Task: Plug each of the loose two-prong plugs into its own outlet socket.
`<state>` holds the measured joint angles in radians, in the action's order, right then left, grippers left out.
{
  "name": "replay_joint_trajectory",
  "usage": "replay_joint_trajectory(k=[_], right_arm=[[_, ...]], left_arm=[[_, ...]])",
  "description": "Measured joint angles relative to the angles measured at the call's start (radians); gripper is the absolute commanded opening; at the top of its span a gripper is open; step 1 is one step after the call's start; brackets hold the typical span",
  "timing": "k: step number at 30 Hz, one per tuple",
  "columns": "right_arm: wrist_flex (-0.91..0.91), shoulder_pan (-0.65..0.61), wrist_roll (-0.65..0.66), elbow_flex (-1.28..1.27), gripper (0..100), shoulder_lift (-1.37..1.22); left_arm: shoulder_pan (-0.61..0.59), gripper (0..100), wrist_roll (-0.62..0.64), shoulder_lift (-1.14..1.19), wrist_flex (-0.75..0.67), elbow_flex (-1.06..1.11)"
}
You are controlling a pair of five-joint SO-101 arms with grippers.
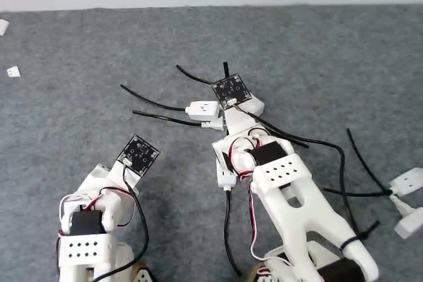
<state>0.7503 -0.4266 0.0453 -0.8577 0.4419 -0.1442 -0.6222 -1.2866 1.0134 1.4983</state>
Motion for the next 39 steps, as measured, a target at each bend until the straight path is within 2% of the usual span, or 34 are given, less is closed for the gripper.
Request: replay_joint_trajectory(k=[12,20,31,33,39], right_arm=[[-0.017,0.005,0.0,-0.011,0.9,0.0],[-0.089,-0.018,0.0,-0.097,0.9,0.0],[-0.063,-0.031,0.034,-0.129,1.5,0.015],[-0.031,-0.038,0.041,-0.118,5.0,0.017],[0.058,-0.1,0.041,-0.138,25.3,0.0]], left_arm=[[0.0,1,0.0,0.0,0.0,0.0],[0.0,1,0.0,0.0,0.0,0.0],[0.0,1,0.0,0.0,0.0,0.0],[0.0,1,0.0,0.0,0.0,0.0],[0.0,1,0.0,0.0,0.0,0.0]])
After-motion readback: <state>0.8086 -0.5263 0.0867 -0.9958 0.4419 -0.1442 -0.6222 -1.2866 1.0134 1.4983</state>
